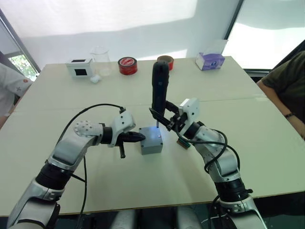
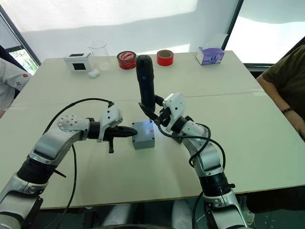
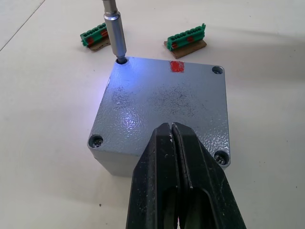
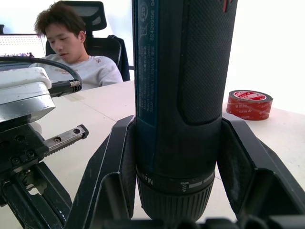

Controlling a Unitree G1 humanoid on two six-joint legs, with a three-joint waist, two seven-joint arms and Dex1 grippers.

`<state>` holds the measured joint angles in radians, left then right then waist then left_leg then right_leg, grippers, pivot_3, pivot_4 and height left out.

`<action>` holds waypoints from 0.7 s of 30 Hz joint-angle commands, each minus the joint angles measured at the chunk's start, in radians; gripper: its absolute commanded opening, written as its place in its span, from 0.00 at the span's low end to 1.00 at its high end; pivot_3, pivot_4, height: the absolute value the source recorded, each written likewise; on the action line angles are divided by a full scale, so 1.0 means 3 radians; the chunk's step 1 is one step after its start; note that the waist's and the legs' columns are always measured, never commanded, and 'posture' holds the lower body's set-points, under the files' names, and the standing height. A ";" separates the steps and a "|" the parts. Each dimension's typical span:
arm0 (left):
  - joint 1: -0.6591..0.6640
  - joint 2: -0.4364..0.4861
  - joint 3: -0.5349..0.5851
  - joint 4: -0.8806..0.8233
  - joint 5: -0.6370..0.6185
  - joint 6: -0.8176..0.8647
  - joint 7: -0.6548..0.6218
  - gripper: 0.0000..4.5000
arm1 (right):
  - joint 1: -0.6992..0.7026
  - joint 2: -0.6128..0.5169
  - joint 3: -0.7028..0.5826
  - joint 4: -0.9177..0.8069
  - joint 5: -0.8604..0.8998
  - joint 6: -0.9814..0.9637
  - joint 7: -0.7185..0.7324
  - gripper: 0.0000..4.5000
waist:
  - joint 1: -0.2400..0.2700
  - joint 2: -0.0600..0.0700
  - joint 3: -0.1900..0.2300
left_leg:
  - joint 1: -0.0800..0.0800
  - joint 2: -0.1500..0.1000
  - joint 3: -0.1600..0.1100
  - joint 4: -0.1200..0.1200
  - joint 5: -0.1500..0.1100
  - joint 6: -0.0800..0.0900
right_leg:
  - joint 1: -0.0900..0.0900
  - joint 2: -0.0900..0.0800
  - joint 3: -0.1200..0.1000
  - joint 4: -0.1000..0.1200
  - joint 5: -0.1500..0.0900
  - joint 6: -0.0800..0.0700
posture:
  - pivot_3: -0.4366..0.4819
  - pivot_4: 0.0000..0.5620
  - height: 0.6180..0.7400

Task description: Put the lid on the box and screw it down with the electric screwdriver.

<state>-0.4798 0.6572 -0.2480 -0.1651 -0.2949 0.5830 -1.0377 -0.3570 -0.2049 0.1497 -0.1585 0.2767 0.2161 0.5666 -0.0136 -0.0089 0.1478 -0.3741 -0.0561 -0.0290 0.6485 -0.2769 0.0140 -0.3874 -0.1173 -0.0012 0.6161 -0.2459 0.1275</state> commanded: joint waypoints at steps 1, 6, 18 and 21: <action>-0.0026 0.0006 -0.0017 0.0006 0.0034 0.0010 -0.0008 0.00 | 0.0244 -0.0054 0.0203 0.0403 -0.0143 0.0204 0.0061 0.39 | 0.0001 0.0000 0.0000 | 0.0000 0.0000 0.0000 0.0000 0.0000 0.0000 | 0.0000 0.0000 0.0000 0.0000 0.0000 0.0000 | 0.48 0.27 1.00; -0.0017 0.0006 -0.0014 0.0008 0.0037 0.0009 -0.0014 0.00 | 0.0254 -0.0070 0.0200 0.0371 -0.0140 0.0201 0.0063 0.39 | 0.0000 0.0000 -0.0001 | 0.0000 0.0000 0.0000 -0.0001 0.0000 0.0000 | 0.0000 0.0000 0.0000 -0.0002 0.0000 0.0000 | 0.48 0.27 1.00; -0.0027 -0.0215 0.0114 0.0208 -0.0029 -0.0181 0.0067 0.00 | -0.0814 -0.0401 -0.0605 -0.0766 0.0771 0.1048 -0.0048 0.39 | 0.0016 0.0012 0.0017 | -0.0045 0.0000 -0.0002 0.0002 0.0003 -0.0005 | -0.0029 -0.0003 -0.0002 0.0000 0.0002 -0.0001 | 0.48 0.27 1.00; -0.0076 -0.0367 0.0335 0.0147 -0.0177 -0.0173 0.0195 0.00 | -0.1241 -0.0676 -0.1062 -0.0776 0.1250 0.1744 -0.0261 0.39 | 0.0022 0.0013 0.0026 | -0.0096 -0.0002 -0.0003 0.0013 0.0011 -0.0016 | -0.0076 -0.0005 -0.0002 0.0013 0.0005 -0.0002 | 0.48 0.27 1.00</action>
<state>-0.4867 0.5542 -0.1996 -0.1059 -0.3168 0.5302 -0.9998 -0.6577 -0.3709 -0.0554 -0.3183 0.5411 0.6364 0.5328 -0.0071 -0.0050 0.1557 -0.4082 -0.0567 -0.0306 0.6536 -0.2726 0.0074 -0.4159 -0.1187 -0.0023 0.6212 -0.2440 0.1268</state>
